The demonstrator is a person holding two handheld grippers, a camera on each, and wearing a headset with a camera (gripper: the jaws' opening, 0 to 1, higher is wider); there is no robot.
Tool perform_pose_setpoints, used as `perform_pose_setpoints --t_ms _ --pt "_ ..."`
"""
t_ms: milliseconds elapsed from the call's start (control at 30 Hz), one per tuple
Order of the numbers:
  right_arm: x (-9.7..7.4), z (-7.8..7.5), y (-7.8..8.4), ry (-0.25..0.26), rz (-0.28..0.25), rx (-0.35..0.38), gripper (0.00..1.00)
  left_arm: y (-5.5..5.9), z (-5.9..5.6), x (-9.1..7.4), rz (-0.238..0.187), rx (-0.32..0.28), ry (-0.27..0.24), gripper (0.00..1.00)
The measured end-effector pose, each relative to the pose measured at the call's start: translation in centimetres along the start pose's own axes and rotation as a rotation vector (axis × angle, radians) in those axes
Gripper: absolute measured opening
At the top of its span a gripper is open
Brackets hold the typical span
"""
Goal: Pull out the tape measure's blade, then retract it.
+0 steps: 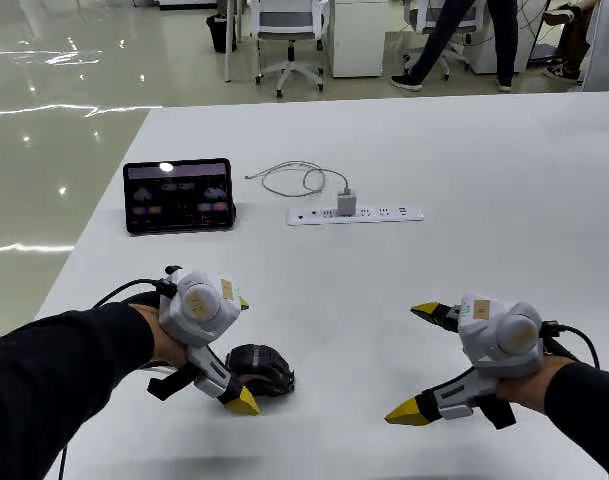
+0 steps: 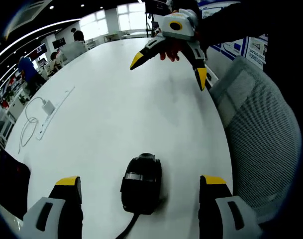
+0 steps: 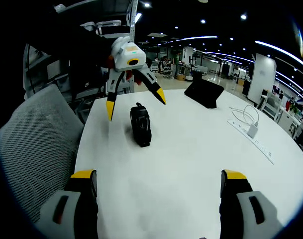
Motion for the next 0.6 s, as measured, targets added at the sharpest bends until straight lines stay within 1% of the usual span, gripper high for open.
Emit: perform_pose_setpoints --t_ms 33,67,100,133,167,200,233,267,300,333,367,400,433,467,533,600 --pt "0.6 0.1 -0.3 -0.007 -0.005 -0.007 1.00 0.5 0.1 0.2 0.040 0.025 0.000 0.90" --pt "0.9 0.1 -0.3 -0.020 -0.001 -0.012 0.99 0.7 0.2 0.3 0.059 0.040 -0.009 0.87" --pt "1.3 0.3 -0.5 -0.039 -0.001 -0.012 0.97 0.7 0.3 0.4 0.058 0.048 -0.014 0.84" --pt "1.8 0.4 -0.7 -0.053 -0.004 -0.023 0.94 0.5 0.2 0.7 0.042 0.050 -0.007 0.84" --pt "2.1 0.5 -0.7 -0.067 -0.001 -0.035 0.92 0.5 0.3 0.7 0.046 0.039 0.001 0.82" --pt "2.6 0.5 -0.8 -0.072 0.009 -0.033 0.92 0.6 0.4 0.8 0.065 0.019 0.009 0.79" --pt "2.9 0.4 -0.8 -0.074 0.021 -0.025 0.95 0.6 0.5 0.9 0.068 0.023 0.006 0.75" --pt "3.4 0.3 -0.9 -0.078 0.029 -0.025 0.97 0.9 0.6 1.0 0.084 0.052 0.007 0.68" --pt "3.6 0.3 -0.9 -0.086 0.028 -0.030 0.97 1.0 0.6 1.1 0.100 0.060 0.014 0.63" --pt "3.8 0.4 -1.1 -0.092 0.022 -0.035 0.95 1.2 0.7 1.2 0.111 0.053 0.015 0.59" --pt "4.2 0.5 -1.5 -0.103 0.006 -0.056 0.93 1.4 0.9 1.3 0.131 0.036 0.004 0.54" --pt "4.4 0.5 -1.6 -0.107 0.011 -0.056 0.91 1.2 0.9 1.3 0.124 0.041 0.007 0.52" --pt "5.0 0.5 -1.8 -0.115 0.019 -0.053 0.92 1.0 0.6 1.4 0.117 0.054 0.025 0.50" --pt "5.2 0.5 -1.9 -0.116 0.021 -0.057 0.93 0.9 0.5 1.4 0.119 0.054 0.030 0.49" --pt "5.9 0.6 -2.0 -0.132 0.033 -0.059 0.92 0.9 0.5 1.8 0.132 0.070 0.037 0.48" --pt "6.4 0.6 -2.2 -0.137 0.037 -0.068 0.92 0.8 0.5 2.0 0.139 0.093 0.034 0.38"
Point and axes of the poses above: the centre of the closed fingertips' face, and the gripper's own axes: x roughly forward along the fingers, z roughly to its left, y roughly out of its underside, the point moved 4 cm from there along -x, roughly backward along the fingers, and after that the axes turned 7 degrees about -x, right-handed, at the moved point
